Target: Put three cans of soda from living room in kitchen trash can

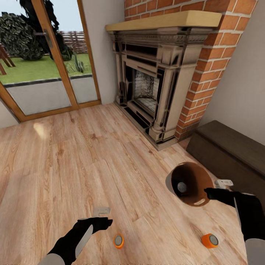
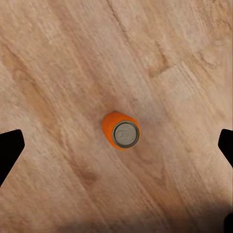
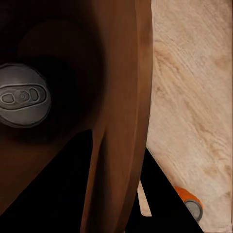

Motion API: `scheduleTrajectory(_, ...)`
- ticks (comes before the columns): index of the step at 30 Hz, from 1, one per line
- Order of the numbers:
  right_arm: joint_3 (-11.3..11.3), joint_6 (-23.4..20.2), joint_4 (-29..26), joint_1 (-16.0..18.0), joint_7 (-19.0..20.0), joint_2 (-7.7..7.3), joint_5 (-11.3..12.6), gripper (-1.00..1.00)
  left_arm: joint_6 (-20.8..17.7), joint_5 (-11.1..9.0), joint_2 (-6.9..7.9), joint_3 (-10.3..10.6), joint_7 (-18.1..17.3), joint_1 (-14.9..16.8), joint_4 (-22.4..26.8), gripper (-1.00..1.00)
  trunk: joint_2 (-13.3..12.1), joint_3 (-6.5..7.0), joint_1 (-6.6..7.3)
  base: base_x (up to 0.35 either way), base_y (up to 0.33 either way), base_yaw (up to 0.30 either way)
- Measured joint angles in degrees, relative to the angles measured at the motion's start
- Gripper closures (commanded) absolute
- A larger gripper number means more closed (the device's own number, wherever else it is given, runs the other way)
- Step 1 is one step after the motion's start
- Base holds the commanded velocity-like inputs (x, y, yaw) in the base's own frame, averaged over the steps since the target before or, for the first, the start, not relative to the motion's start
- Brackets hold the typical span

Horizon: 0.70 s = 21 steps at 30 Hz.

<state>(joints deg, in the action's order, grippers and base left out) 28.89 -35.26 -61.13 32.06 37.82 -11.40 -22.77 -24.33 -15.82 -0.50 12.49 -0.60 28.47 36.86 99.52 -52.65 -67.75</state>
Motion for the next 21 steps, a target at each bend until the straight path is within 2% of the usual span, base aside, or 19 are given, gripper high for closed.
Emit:
scheduleTrajectory(1,-1.0,-1.6,0.0,1.7,-0.1,0.0,-1.9,1.0,0.0,0.0,-0.01,0.0,0.0,0.0,-0.1,-1.0,0.0,-0.09,0.0,0.0,0.0,0.0)
scheduleTrajectory(3,-2.8,-3.2,-0.2,3.7,-0.1,-0.01,-1.8,1.0,0.1,0.0,-0.04,0.0,0.0,0.0,-0.2,-1.0,0.0,-0.26,0.0,0.0,0.0,0.0)
scheduleTrajectory(4,-3.4,-4.2,-0.1,4.2,0.0,-0.02,-1.0,1.0,0.1,0.0,-0.04,0.0,0.0,0.0,-0.2,-1.0,0.0,-0.35,0.01,0.0,0.0,0.0)
scheduleTrajectory(7,-4.5,-4.7,0.1,5.3,-0.1,-0.07,-3.1,1.0,0.1,0.0,-0.11,0.0,0.0,0.0,-0.3,-1.0,0.0,-0.62,0.0,0.0,0.0,0.0)
scheduleTrajectory(10,-5.2,-5.5,0.1,5.7,0.1,0.22,-2.9,1.0,-0.1,-0.1,-0.81,0.0,0.0,0.0,0.0,-1.0,0.0,-0.88,0.0,0.0,0.0,0.0)
scheduleTrajectory(12,-8.6,-13.4,0.6,9.4,0.1,0.08,-4.0,1.0,-0.2,0.0,-1.64,0.0,0.0,0.5,-0.1,-1.0,0.0,-1.05,0.0,0.0,0.0,0.0)
scheduleTrajectory(13,-9.6,-15.4,0.3,10.8,0.2,0.04,-3.7,1.0,-0.3,0.0,-1.71,0.0,0.0,0.8,-0.1,-1.0,0.0,-1.14,0.0,0.0,0.0,0.0)
scheduleTrajectory(14,-12.0,-19.1,-0.5,13.0,0.2,-0.01,-4.2,1.0,-0.6,0.0,-1.8,0.0,0.0,1.7,-0.1,-1.0,0.4,-1.4,-0.21,0.0,0.0,0.0)
scheduleTrajectory(16,-14.6,-22.3,-1.3,14.8,0.5,-0.04,-2.0,1.0,-1.7,0.0,-1.91,0.0,0.0,3.0,-0.1,-1.0,1.2,-1.93,-0.65,0.0,0.0,0.0)
scheduleTrajectory(17,-15.7,-23.4,-1.5,15.4,0.5,-0.05,-1.7,1.0,-2.5,0.0,-1.98,0.0,0.0,3.8,-0.1,-1.0,1.6,-2.19,-0.87,0.0,0.0,0.0)
scheduleTrajectory(18,-17.3,-24.4,-1.8,16.3,0.3,-0.06,-2.7,1.0,-4.2,0.0,-2.15,0.0,0.3,5.4,-0.1,-1.0,2.0,-2.41,-1.09,0.0,0.0,0.0)
scheduleTrajectory(21,-18.8,-24.2,-2.0,17.4,0.1,-0.08,-4.6,1.0,-6.3,0.0,-2.4,-0.1,1.7,7.4,-0.2,-1.0,3.2,-3.04,-1.75,0.0,0.0,0.0)
